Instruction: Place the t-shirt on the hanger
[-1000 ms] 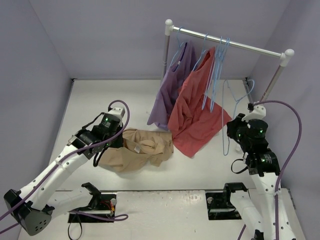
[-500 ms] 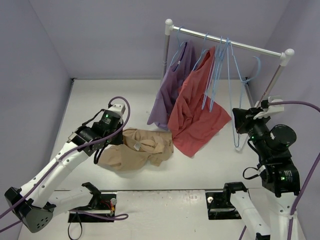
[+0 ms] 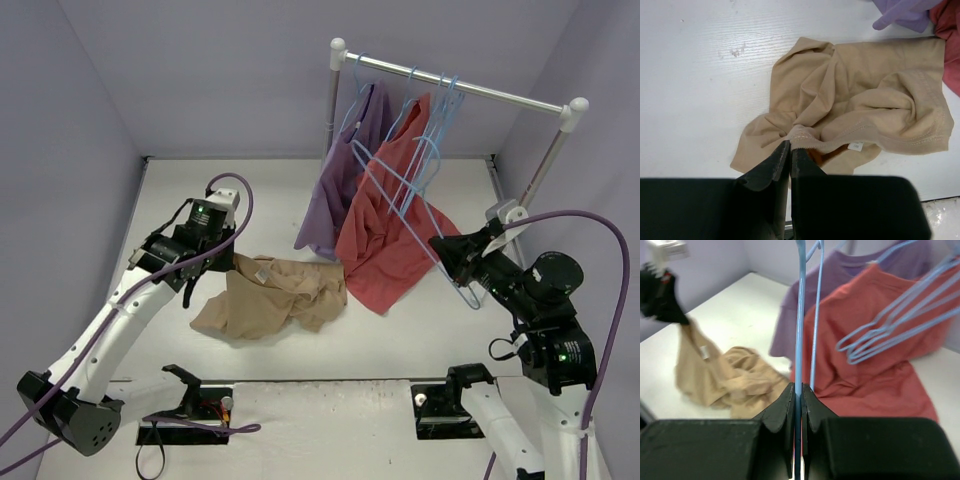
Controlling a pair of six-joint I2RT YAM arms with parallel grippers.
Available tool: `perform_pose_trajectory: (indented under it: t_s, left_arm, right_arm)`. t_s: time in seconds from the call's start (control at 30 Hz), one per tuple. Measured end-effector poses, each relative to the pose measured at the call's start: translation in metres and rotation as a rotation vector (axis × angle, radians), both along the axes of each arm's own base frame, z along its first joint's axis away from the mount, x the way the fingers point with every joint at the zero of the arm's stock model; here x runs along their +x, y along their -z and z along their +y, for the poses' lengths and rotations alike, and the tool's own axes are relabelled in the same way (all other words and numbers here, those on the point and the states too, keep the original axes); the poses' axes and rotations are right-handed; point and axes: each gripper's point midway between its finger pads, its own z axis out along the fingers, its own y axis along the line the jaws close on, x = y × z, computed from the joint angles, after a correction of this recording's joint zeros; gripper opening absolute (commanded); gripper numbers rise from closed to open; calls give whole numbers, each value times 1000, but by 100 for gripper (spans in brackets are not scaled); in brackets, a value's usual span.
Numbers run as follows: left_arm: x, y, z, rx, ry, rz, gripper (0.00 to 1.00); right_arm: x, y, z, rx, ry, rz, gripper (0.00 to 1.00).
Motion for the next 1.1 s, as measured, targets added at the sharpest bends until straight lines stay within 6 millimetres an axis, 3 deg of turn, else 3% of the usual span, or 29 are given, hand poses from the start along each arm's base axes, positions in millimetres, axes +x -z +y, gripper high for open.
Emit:
perform_pose_trajectory:
  t_s: [0.23, 0.5, 0.73, 1.1]
  left_arm:
    - [13, -12, 11, 33, 4, -14, 0]
    - [31, -34, 7, 45, 34, -48, 0]
    - [44, -38, 0, 49, 47, -37, 0]
    - [49, -52, -10, 9, 74, -53, 0]
  right_arm:
    - [-18, 23, 36, 10, -251, 81, 0]
    - [-33, 40, 67, 22, -474, 179, 0]
    - [-41, 53, 90, -1, -595, 235, 0]
    - [-34, 84, 126, -78, -652, 326, 0]
